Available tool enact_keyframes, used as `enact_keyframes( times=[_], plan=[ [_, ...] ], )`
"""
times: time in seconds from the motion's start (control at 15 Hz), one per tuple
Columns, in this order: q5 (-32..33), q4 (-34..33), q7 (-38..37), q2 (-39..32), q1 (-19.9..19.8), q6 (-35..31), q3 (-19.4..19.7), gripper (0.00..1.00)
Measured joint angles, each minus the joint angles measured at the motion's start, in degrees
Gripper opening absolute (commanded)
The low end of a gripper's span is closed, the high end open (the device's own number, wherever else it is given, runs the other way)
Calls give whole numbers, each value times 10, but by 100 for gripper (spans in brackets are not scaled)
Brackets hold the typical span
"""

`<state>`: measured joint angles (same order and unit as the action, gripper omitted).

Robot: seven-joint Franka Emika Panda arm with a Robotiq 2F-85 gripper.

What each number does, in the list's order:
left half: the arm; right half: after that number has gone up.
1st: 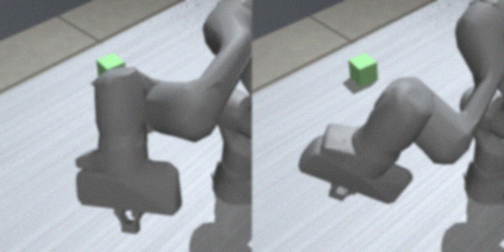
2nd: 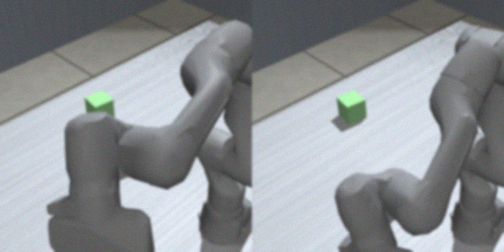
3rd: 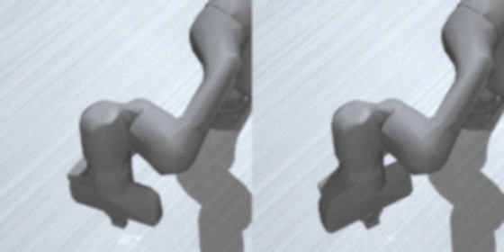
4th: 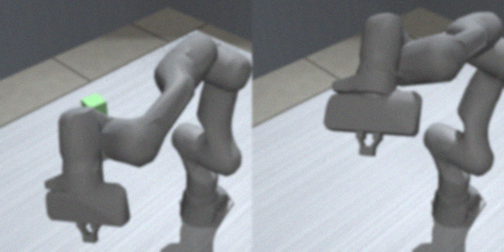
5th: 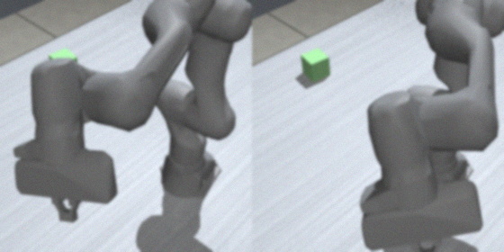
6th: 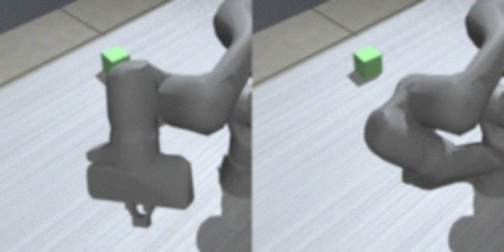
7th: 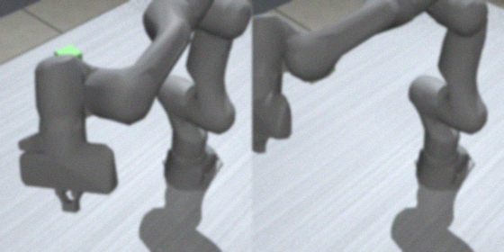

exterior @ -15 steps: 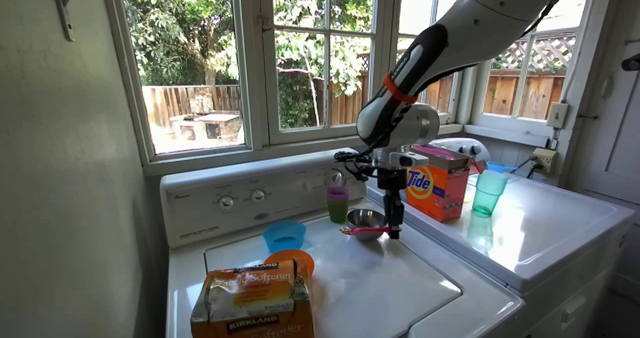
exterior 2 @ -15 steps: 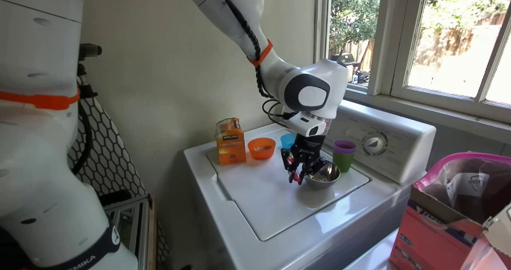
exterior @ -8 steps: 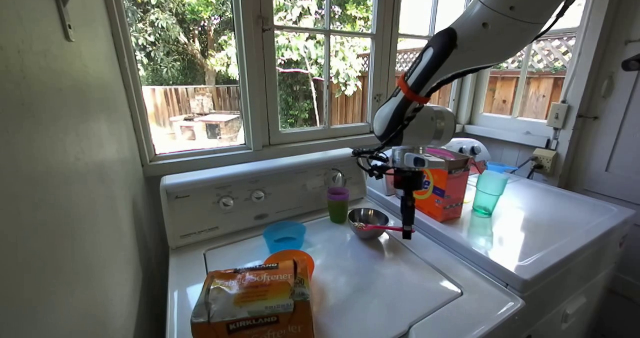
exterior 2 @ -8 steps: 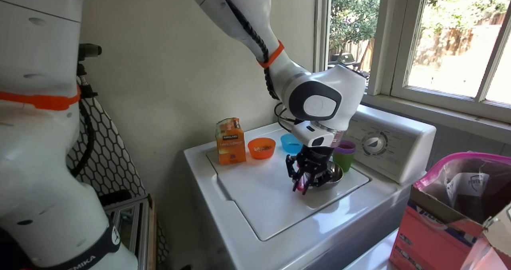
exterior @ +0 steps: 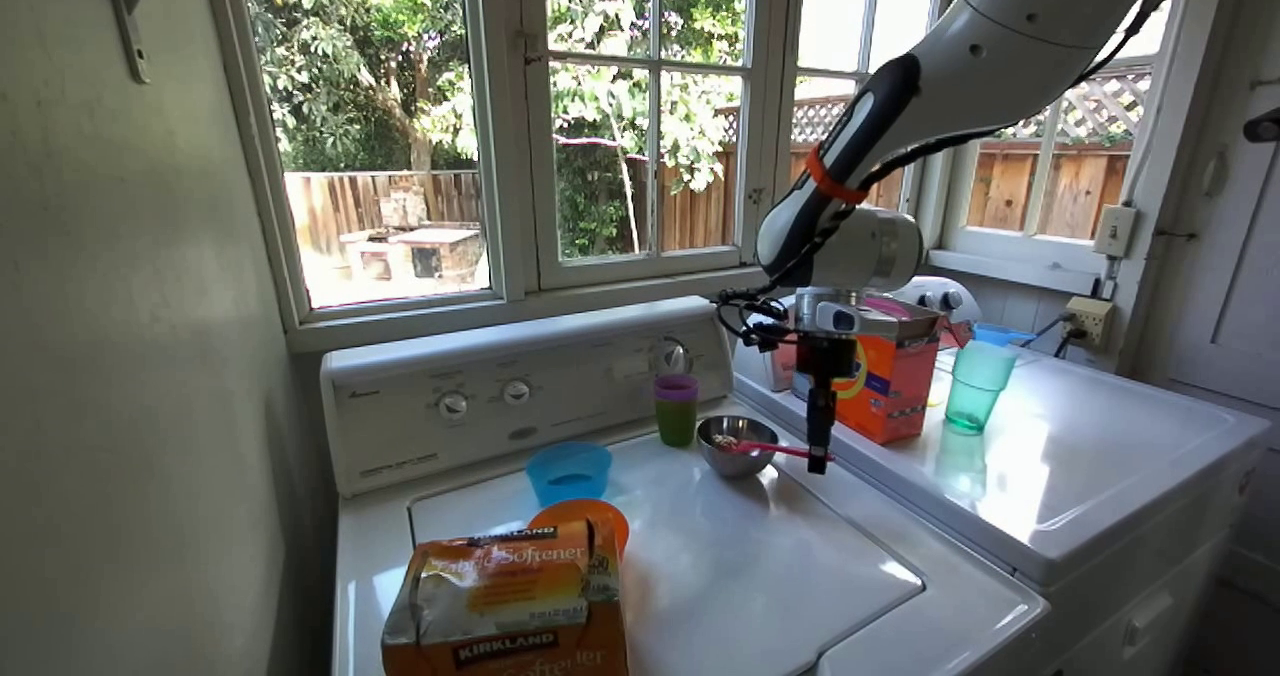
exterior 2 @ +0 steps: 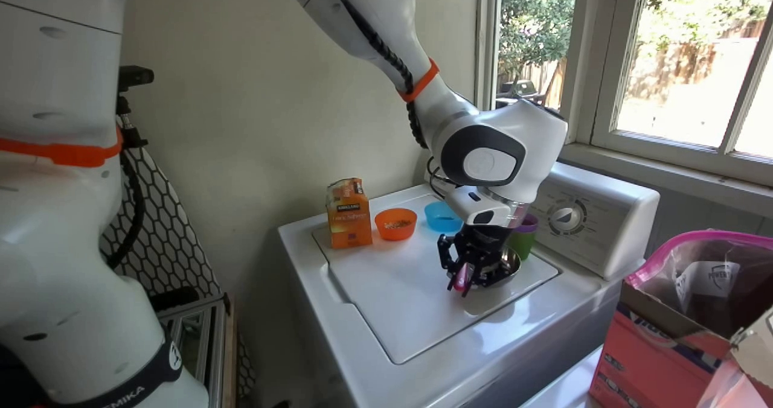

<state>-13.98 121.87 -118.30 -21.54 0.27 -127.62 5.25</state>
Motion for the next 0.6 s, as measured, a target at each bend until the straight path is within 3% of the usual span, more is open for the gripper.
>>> enact_keyframes(
  times=[0.33,0.6],
  plan=[
    [21,-8,-63,1,6,0,11,6],
    [108,-22,-142,5,25,0,27,6]
  ],
)
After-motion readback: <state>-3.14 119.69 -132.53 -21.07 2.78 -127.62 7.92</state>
